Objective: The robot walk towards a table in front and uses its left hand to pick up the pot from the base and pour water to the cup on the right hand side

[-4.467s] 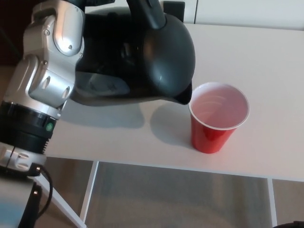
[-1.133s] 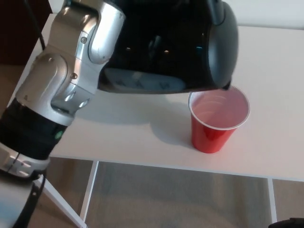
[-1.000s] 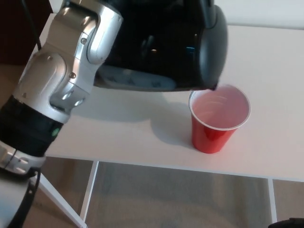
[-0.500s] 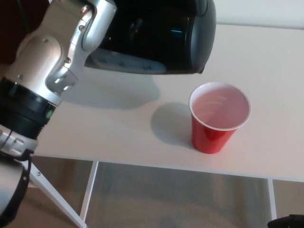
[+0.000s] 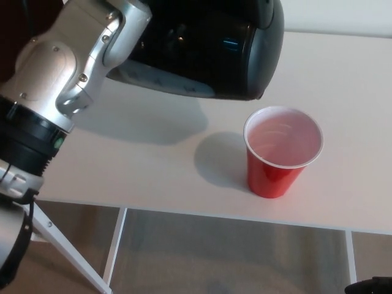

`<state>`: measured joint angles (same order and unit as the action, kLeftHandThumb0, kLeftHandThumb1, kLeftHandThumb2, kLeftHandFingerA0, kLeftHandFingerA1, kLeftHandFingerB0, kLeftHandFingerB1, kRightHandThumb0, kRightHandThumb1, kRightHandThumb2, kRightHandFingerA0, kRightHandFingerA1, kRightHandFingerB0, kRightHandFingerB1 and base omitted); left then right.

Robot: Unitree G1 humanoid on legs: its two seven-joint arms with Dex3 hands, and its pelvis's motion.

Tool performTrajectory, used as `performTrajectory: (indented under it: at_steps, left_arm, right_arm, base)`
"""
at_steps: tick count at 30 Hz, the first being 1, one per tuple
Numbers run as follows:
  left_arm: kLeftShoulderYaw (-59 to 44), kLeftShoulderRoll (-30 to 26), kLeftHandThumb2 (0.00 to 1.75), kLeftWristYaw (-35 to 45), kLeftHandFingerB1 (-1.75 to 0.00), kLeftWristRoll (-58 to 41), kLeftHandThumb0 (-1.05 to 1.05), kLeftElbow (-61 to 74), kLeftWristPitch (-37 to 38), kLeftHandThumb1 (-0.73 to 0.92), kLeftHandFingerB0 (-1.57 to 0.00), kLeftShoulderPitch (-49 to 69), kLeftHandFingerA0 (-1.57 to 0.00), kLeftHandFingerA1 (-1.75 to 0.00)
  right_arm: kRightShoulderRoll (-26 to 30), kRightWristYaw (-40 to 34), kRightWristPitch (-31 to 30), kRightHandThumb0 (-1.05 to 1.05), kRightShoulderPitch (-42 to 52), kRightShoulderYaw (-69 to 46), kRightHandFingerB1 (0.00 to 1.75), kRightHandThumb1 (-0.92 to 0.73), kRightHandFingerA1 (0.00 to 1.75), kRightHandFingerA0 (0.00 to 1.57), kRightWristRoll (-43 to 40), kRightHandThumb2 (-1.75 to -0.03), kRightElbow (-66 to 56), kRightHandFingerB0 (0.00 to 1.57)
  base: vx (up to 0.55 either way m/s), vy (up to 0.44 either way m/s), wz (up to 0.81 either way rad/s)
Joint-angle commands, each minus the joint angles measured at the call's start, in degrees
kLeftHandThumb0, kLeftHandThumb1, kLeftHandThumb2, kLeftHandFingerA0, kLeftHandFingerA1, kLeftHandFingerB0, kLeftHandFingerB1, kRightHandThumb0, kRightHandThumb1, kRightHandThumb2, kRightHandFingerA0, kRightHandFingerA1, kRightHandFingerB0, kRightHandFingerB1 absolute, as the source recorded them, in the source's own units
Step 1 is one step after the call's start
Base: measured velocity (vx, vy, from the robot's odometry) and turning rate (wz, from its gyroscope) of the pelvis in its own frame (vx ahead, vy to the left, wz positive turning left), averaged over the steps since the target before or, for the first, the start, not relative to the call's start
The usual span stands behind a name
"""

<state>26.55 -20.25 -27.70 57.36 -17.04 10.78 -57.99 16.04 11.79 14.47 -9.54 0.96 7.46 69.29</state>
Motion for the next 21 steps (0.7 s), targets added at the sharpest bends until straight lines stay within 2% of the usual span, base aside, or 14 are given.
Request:
performTrajectory:
  at_steps: [1, 5, 10, 16, 18, 21]
  left_arm:
    - [-0.1, -1.4, 0.56, -1.3, -0.48, 2.6, -0.40, 1.8, 2.0, 0.52, -0.85, -2.9, -1.13, -1.51]
    - [0.7, -1.3, 0.56, -3.3, -0.50, 4.8, -0.41, 2.6, 2.3, 0.53, -0.89, -2.9, -1.00, -1.53]
    - [1.2, -1.7, 0.57, -2.8, -0.51, 5.3, -0.39, 2.9, 3.6, 0.56, -0.90, -3.2, -0.98, -1.56]
    - [2.0, -1.7, 0.57, -7.3, -0.60, 6.6, -0.31, 0.7, 6.3, 0.56, -0.90, -4.0, -0.97, -1.61]
    - [1.8, -2.1, 0.57, -4.4, -0.58, 6.0, -0.32, 2.3, 6.7, 0.56, -0.89, -3.5, -0.97, -1.62]
    - [1.7, -1.9, 0.60, -4.9, -0.57, 5.8, -0.32, 2.1, 7.8, 0.53, -0.93, -3.6, -0.99, -1.64]
  right_arm:
    - [0.9, -0.1, -0.5, -0.66, -0.3, -0.1, 0.56, -0.45, 0.62, 0.96, 0.0, -0.54, 0.0, 0.67]
    - [0.8, 0.3, -0.2, -0.65, -0.1, -0.5, 0.57, -0.45, 0.62, 0.95, -0.4, -0.53, 0.1, 0.68]
    - [0.9, 0.2, -0.1, -0.69, -0.2, -0.2, 0.56, -0.46, 0.62, 0.96, 0.1, -0.54, 0.1, 0.68]
    - [0.7, 0.0, -0.7, -0.66, -0.6, -0.3, 0.56, -0.46, 0.61, 0.95, 0.0, -0.54, 0.1, 0.67]
    - [0.9, 0.4, -0.3, -0.66, -0.3, -0.4, 0.56, -0.46, 0.62, 0.94, -0.2, -0.54, 0.0, 0.67]
    - [0.9, 0.1, -0.5, -0.66, -0.3, -0.3, 0.56, -0.45, 0.61, 0.96, 0.0, -0.53, 0.0, 0.68]
  base:
    - [0.00, 0.000, 0.00]
    - [0.00, 0.000, 0.00]
    - [0.00, 0.000, 0.00]
    - [0.00, 0.000, 0.00]
    - [0.00, 0.000, 0.00]
    - [0.00, 0.000, 0.00]
